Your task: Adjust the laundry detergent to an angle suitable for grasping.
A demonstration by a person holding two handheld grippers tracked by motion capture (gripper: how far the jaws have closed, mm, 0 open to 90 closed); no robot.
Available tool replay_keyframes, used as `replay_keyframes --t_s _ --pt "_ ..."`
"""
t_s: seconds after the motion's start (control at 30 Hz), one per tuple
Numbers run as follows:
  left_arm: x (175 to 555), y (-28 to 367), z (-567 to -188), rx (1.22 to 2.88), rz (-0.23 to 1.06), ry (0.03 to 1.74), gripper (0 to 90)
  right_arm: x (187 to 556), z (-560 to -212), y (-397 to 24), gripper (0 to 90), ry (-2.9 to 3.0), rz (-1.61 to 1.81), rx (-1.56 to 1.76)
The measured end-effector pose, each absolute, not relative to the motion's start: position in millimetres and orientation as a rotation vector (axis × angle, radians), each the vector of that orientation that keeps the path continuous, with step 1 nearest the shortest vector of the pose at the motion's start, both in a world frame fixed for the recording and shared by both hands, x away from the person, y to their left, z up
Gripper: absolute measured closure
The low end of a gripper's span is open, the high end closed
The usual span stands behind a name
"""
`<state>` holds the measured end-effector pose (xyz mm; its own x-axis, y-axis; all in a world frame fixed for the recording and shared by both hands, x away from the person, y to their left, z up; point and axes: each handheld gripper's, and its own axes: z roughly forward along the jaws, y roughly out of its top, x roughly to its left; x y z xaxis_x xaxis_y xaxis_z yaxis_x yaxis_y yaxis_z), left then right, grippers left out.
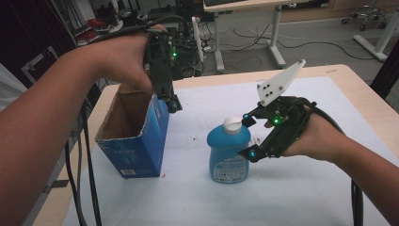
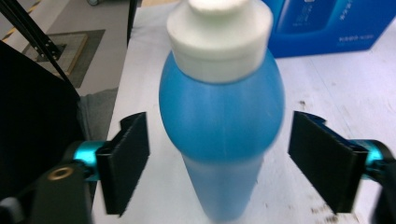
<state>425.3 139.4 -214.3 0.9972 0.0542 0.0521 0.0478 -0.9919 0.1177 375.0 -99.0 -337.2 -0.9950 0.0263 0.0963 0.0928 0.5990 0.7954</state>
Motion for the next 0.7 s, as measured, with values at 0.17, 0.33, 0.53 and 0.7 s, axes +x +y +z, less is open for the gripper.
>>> replay_keyframes --t_s 0.17,0.33,0.53,0.7 --pt "426.4 140.7 -214.3 3.019 0.082 0.082 2.5 374.6 -331.8 -111.7 13.5 -2.771 -1.316 -0.129" --pt "429.2 141.9 -215.7 3.017 0.077 0.091 2.4 373.2 -325.5 -125.4 13.5 -2.799 -1.218 -0.145" --pt "431.8 140.5 -216.3 3.010 0.078 0.087 2.5 369.7 -313.9 -138.4 12.9 -2.883 -1.038 -0.143" --pt "433.1 137.4 -216.4 3.017 0.071 0.083 2.5 362.5 -307.9 -147.9 12.1 -2.953 -0.834 -0.138"
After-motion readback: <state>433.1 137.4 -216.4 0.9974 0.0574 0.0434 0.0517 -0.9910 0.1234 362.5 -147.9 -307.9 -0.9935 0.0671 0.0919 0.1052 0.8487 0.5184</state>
